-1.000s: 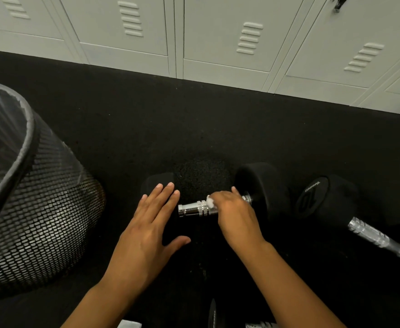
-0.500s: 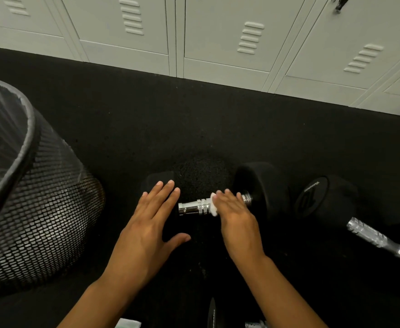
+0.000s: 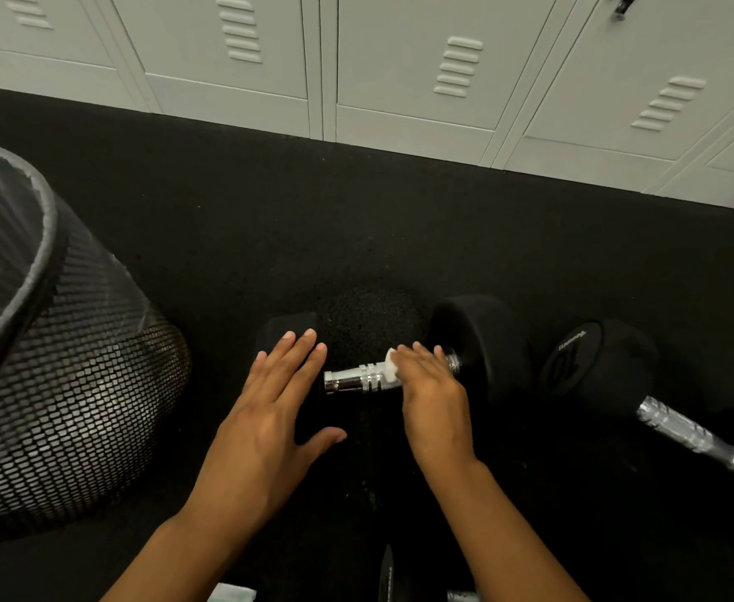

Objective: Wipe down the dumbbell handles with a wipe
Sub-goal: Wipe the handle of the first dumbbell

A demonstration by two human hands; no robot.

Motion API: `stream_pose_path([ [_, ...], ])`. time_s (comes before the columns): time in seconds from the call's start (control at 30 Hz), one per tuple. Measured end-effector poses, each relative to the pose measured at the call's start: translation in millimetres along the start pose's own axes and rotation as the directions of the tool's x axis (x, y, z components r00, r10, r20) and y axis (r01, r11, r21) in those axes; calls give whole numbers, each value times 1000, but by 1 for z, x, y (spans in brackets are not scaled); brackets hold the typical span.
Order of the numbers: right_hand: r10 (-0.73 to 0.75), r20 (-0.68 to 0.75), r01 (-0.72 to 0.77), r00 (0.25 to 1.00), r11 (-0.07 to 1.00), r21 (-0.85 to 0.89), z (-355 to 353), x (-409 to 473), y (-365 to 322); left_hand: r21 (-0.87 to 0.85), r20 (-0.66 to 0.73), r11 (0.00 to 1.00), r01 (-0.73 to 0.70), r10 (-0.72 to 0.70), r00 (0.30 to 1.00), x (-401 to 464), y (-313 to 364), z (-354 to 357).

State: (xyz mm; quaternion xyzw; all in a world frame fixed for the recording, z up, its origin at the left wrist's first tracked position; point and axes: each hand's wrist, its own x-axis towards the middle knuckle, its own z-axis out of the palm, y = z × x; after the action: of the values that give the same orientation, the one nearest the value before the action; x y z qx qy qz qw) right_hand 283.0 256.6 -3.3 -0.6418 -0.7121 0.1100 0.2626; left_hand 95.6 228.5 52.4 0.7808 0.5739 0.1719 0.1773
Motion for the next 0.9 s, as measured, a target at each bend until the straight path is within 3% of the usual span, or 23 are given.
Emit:
stream_pose_path([
  [0.2,-128,24,126,992,989,80,-9,-7,-6,23,-67,1000,-9,11,998,11,15,-7],
  [0.43,-94,-160,127,983,968,216,-45,-9,-14,10,-53,994,-107,107,993,32,48,8],
  [0.63,-79,-169,115,982,971,211,-68,-4,-9,-61,-172,987,-146,134,976,45,58,19],
  [0.83,65,-255,-31,965,990,134,-88,2,6,136,154,985,-107,86,984,67,70,50],
  [0.9,152,-233,-128,961,985,115,-82,0,12,190,170,976,-108,76,983,69,71,56],
])
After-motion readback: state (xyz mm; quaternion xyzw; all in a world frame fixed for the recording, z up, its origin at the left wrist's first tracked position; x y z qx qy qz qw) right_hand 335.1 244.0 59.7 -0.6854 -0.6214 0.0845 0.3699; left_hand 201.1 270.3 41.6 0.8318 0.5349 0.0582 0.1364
